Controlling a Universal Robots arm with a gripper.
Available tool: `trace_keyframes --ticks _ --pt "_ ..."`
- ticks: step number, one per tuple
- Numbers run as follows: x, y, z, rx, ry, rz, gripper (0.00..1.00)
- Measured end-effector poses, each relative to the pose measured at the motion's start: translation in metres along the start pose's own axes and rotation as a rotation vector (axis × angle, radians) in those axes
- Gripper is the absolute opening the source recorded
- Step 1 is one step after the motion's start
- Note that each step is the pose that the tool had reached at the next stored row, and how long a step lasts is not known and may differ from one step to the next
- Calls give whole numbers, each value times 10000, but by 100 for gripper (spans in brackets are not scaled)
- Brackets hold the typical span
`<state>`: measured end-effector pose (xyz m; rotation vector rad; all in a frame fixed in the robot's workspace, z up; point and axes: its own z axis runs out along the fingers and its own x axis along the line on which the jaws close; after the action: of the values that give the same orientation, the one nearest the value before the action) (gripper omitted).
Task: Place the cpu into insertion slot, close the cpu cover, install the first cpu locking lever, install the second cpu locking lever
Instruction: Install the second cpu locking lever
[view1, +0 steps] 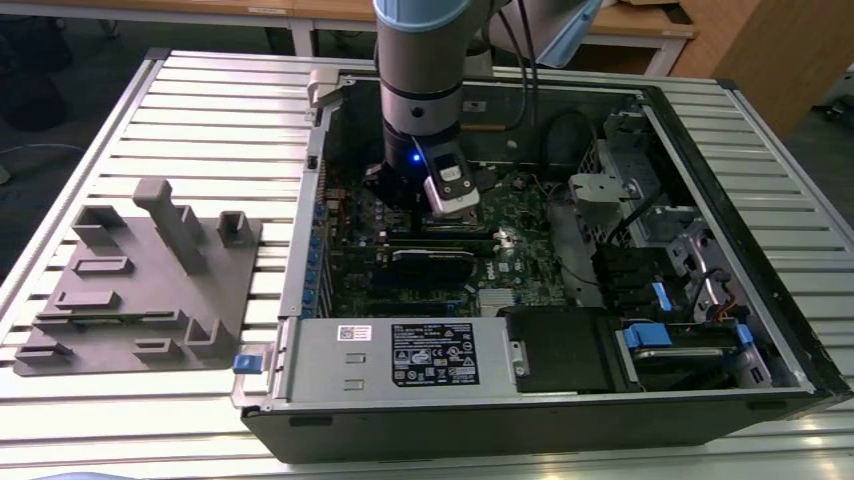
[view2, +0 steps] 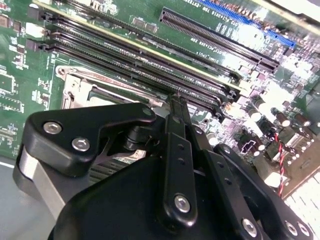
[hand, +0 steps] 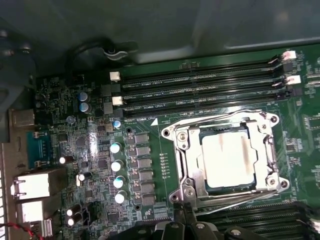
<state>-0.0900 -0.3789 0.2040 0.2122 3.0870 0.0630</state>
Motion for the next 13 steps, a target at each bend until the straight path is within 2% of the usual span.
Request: trace_keyframes --ticks 1,2,5,6,13 --pt "0 0 0 -12 -3 0 11" --pt "2 -1 1 -93 7 3 11" --pt "4 -7 3 -503 65 16 11" --pt "6 -11 3 -552 70 16 11" --pt "55 -47 11 -562 70 16 11"
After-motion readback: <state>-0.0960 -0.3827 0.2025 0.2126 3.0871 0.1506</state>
